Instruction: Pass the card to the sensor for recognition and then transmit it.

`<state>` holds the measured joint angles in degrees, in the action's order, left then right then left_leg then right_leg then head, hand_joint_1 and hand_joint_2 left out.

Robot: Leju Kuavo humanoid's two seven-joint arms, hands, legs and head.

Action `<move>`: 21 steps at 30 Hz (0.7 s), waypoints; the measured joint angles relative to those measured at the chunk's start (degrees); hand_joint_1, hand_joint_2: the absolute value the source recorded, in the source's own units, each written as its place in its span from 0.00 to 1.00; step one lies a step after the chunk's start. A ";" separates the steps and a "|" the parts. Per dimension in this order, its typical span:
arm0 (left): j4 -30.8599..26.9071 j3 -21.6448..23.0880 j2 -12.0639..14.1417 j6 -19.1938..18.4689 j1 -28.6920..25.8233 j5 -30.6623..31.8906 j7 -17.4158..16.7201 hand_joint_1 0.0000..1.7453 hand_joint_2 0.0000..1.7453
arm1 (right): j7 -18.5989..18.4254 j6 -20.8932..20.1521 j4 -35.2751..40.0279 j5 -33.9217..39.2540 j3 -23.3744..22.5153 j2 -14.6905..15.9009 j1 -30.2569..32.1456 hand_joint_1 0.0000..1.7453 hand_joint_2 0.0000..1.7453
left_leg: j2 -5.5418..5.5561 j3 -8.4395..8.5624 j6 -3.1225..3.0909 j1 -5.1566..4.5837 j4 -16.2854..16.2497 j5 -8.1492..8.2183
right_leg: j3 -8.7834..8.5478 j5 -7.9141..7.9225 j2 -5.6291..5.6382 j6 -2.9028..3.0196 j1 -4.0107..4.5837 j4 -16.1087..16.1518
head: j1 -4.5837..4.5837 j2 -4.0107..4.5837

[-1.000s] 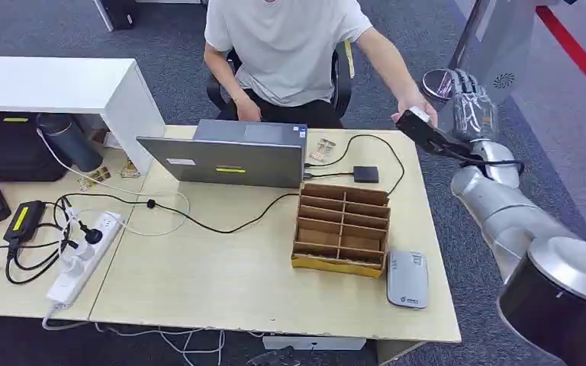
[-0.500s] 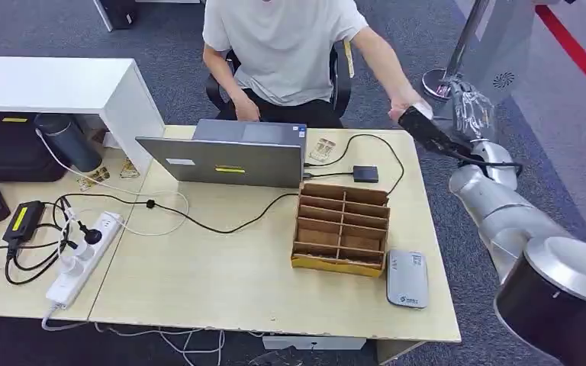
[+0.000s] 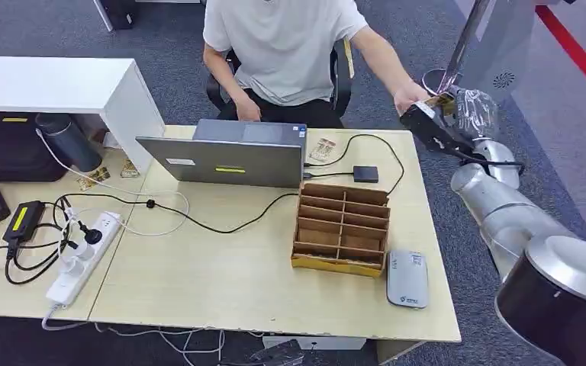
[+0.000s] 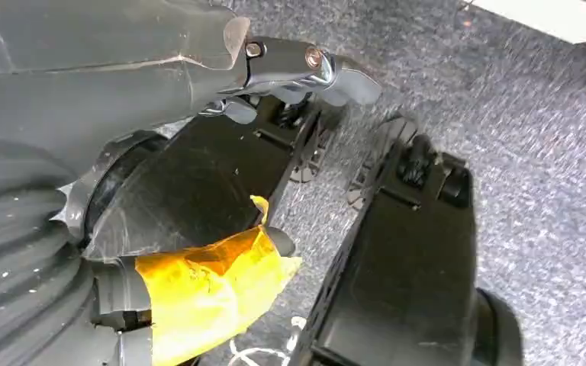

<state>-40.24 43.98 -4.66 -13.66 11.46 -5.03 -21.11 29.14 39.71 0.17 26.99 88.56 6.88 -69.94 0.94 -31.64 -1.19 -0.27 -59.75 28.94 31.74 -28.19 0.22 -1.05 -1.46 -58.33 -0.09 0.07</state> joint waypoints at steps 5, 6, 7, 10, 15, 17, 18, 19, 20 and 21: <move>0.00 0.00 0.11 0.70 -0.26 -0.33 -0.63 0.00 1.00 | 2.59 0.00 -0.07 0.72 0.00 0.11 0.48 1.00 1.00 | -0.01 0.00 0.00 0.00 0.00 0.00 | 0.03 0.00 0.01 0.00 0.01 0.01 | 0.00 0.00; 0.00 0.00 0.15 1.05 -0.41 -0.37 -0.41 0.00 1.00 | 3.83 0.00 -0.11 1.31 0.00 0.33 0.65 1.00 1.00 | -0.01 -0.01 0.00 -0.01 0.00 0.00 | 0.05 0.00 0.01 0.00 0.00 0.01 | 0.02 0.00; 0.00 0.00 0.20 1.20 -0.48 -0.57 -0.37 0.00 1.00 | 5.41 0.00 -0.13 1.99 0.00 0.63 0.79 1.00 1.00 | 0.00 -0.01 0.00 0.00 0.00 0.01 | 0.05 0.00 0.00 0.00 0.00 0.01 | 0.00 0.00; -0.02 0.00 0.26 1.49 -0.61 -0.98 -0.37 0.00 1.00 | 8.26 0.00 -0.22 3.83 0.00 1.60 1.26 1.00 1.00 | 0.03 -0.03 0.00 0.00 0.00 0.00 | 0.04 0.00 -0.03 0.00 0.00 0.02 | 0.00 0.00; -0.48 0.00 0.55 1.84 -1.41 -2.03 -0.48 0.00 1.00 | 10.62 0.00 -0.31 6.52 0.00 3.04 2.10 1.00 1.00 | -0.01 -0.03 0.00 0.00 0.00 0.01 | 0.05 0.00 0.01 0.00 0.00 0.02 | 0.00 0.00; -0.66 0.00 0.70 2.34 -1.82 -2.62 -0.48 0.00 1.00 | 10.69 0.00 -0.31 7.82 0.00 3.28 2.13 1.00 1.00 | -0.01 -0.01 0.00 -0.01 -0.01 0.01 | 0.08 0.00 0.01 0.00 0.00 0.02 | 0.00 0.00; -0.90 0.00 0.83 2.56 -2.08 -2.89 -0.46 0.00 1.00 | 10.69 0.00 -0.24 6.94 -0.02 3.71 2.20 1.00 1.00 | -0.01 -0.02 0.01 -0.01 -0.01 0.01 | 0.08 0.00 0.03 0.00 0.00 0.03 | 0.00 0.00; -1.03 0.00 0.92 2.78 -2.22 -3.17 -0.46 0.00 1.00 | 9.72 0.04 0.46 4.38 -0.57 4.70 2.82 1.00 1.00 | 0.01 0.01 0.02 0.02 0.00 0.02 | 0.15 -0.01 0.00 0.01 0.03 0.08 | 0.02 0.00; -1.25 0.00 0.98 2.95 -2.36 -3.61 -0.46 0.00 1.00 | 6.20 -0.58 4.15 -1.24 -2.34 6.56 6.15 1.00 1.00 | 0.14 0.11 0.02 0.32 0.08 0.02 | -0.19 -0.06 -0.11 0.03 0.26 0.26 | 0.24 0.00; -1.51 0.00 1.01 3.06 -2.41 -3.94 -0.46 0.00 1.00 | 1.64 -1.45 10.02 -6.98 -4.69 8.03 11.44 1.00 1.00 | 0.71 0.44 0.14 0.86 0.31 0.11 | -1.09 -0.23 -0.63 0.13 0.80 0.69 | 0.46 0.00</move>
<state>-41.75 43.98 -3.65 -10.60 9.04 -8.96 -21.57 30.77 38.27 10.19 20.01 83.87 14.91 -58.50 1.65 -31.20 -1.04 0.59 -59.44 29.05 30.64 -28.42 -0.41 -0.92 -0.66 -57.64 0.37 0.07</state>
